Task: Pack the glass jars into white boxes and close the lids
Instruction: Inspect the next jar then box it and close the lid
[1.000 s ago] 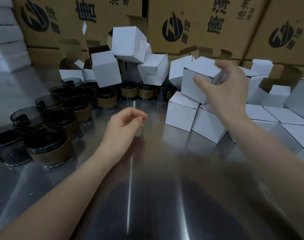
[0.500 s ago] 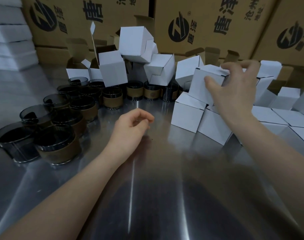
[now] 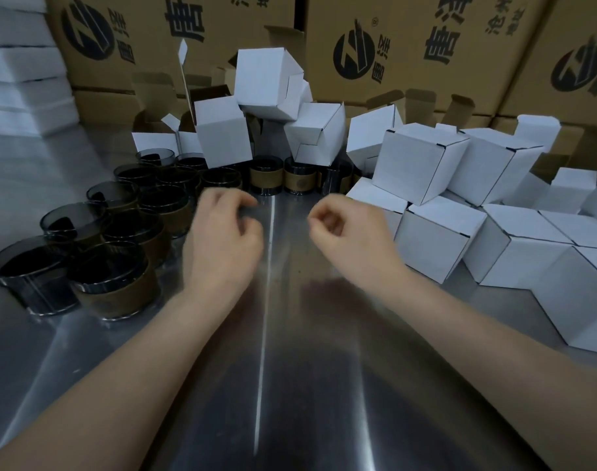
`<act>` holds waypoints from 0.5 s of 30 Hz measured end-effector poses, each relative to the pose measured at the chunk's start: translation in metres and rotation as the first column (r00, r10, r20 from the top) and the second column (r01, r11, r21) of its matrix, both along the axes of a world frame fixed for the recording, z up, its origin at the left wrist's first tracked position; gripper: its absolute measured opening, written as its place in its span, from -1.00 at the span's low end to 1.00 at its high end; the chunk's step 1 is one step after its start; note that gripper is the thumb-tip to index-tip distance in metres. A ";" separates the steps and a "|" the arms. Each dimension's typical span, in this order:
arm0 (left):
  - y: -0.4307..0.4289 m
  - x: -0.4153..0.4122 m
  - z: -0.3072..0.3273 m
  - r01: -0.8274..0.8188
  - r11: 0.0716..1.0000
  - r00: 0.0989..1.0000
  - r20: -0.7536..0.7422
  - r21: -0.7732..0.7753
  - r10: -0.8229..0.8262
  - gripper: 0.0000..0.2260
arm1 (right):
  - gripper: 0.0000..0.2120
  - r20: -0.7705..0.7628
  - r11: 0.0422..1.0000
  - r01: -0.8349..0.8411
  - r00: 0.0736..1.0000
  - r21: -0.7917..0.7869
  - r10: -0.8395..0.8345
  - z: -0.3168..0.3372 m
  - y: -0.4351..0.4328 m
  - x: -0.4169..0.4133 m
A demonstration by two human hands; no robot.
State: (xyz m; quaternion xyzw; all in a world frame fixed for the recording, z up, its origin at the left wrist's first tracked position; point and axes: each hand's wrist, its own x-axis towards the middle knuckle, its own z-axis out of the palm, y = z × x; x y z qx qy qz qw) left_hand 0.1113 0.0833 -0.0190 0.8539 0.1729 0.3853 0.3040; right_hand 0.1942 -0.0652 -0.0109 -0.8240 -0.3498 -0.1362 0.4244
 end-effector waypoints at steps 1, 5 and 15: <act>0.004 -0.001 0.001 -0.049 0.999 0.999 -0.007 0.014 0.049 -0.74 | -0.92 -0.043 0.999 -0.007 0.999 -0.034 0.005 -0.005 -0.001 0.001; 0.014 -0.002 0.000 -0.179 0.983 0.965 -0.187 0.038 0.183 -0.56 | -0.90 -0.081 0.987 -0.048 0.996 -0.153 0.036 -0.016 -0.003 0.002; 0.020 0.001 -0.005 -0.199 0.977 0.931 -0.297 0.079 0.213 -0.54 | -0.83 -0.138 0.991 -0.081 0.988 -0.104 0.066 -0.020 -0.003 0.003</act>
